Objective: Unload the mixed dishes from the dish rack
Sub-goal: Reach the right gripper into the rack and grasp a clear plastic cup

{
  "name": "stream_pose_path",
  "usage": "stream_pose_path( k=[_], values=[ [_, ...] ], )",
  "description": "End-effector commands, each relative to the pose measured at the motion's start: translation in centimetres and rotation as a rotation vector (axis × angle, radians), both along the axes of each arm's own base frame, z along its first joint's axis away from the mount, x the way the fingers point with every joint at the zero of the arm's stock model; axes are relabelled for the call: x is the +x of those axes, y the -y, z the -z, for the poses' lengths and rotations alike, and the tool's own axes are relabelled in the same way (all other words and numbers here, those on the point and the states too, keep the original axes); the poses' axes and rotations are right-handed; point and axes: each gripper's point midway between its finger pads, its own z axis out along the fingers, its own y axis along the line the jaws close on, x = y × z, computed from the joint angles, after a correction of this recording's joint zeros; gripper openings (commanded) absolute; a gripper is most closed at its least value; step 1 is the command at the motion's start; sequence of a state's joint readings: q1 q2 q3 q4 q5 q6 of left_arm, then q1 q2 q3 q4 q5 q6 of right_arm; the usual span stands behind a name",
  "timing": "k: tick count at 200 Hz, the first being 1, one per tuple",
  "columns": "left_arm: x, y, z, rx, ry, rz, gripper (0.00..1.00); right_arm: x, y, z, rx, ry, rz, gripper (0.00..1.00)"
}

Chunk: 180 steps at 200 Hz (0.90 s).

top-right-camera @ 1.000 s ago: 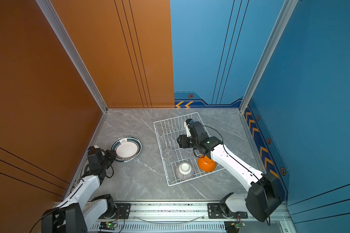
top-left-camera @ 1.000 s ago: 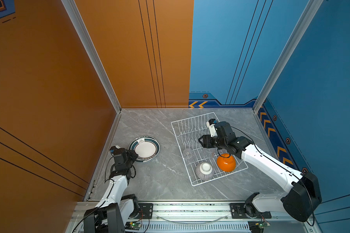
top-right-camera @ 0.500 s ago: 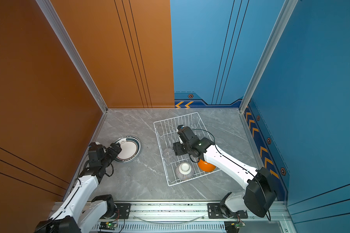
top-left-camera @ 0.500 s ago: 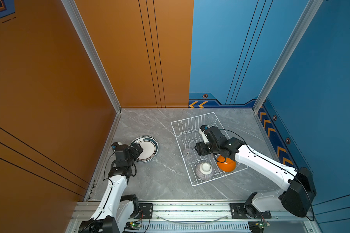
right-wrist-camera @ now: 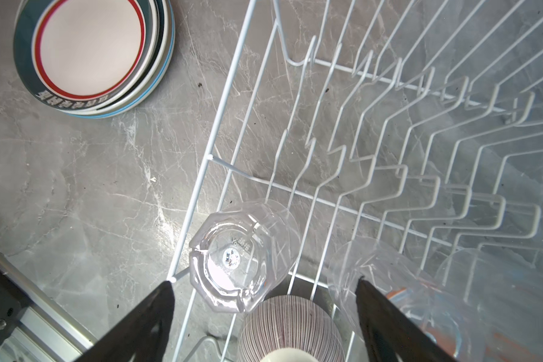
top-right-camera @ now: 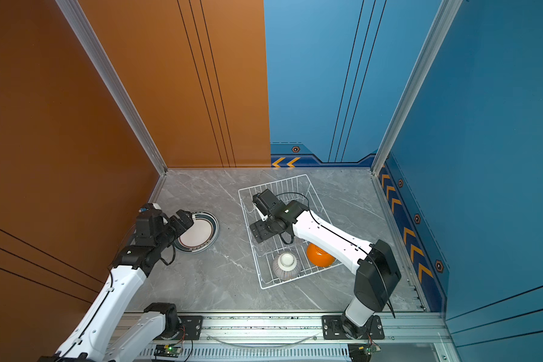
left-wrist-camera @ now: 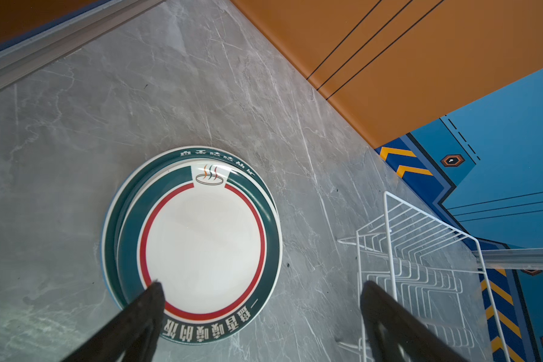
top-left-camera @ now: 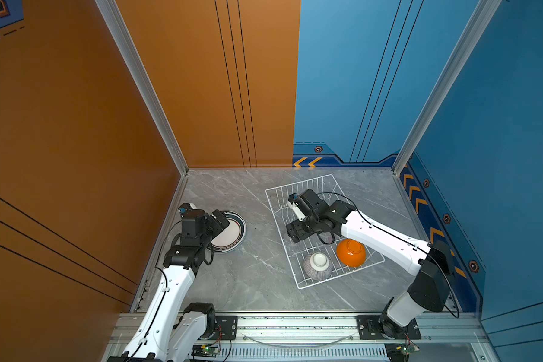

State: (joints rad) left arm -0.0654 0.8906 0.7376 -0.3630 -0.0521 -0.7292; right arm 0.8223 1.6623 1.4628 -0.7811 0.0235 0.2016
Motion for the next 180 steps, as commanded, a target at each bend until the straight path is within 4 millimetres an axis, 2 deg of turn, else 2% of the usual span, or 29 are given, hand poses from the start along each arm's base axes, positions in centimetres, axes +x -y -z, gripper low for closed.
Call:
stream_pose_path(
  k=[1, 40, 66, 139, 180],
  values=[
    [-0.1, 1.4, 0.1, 0.026, -0.035, 0.057, 0.98, -0.5, 1.5, 1.4, -0.155, 0.000, -0.043, 0.91],
    [0.1, 3.4, 0.8, 0.005, 0.018, 0.103, 0.98, -0.9, 2.4, 2.9, -0.199, -0.018, -0.030, 0.86],
    [-0.3, 3.9, 0.2, -0.024, 0.053, 0.109, 0.98, -1.9, 2.0, 3.8, -0.199, -0.051, -0.064, 0.84],
    [0.1, 5.2, -2.2, -0.044, 0.098, 0.182, 0.98, -3.8, 0.1, 3.3, -0.115, -0.059, -0.077, 0.83],
    [0.8, 6.3, -2.0, -0.072, 0.095, 0.228, 0.98, -3.0, -0.4, 4.5, -0.154, -0.027, -0.037, 0.80]
  ],
)
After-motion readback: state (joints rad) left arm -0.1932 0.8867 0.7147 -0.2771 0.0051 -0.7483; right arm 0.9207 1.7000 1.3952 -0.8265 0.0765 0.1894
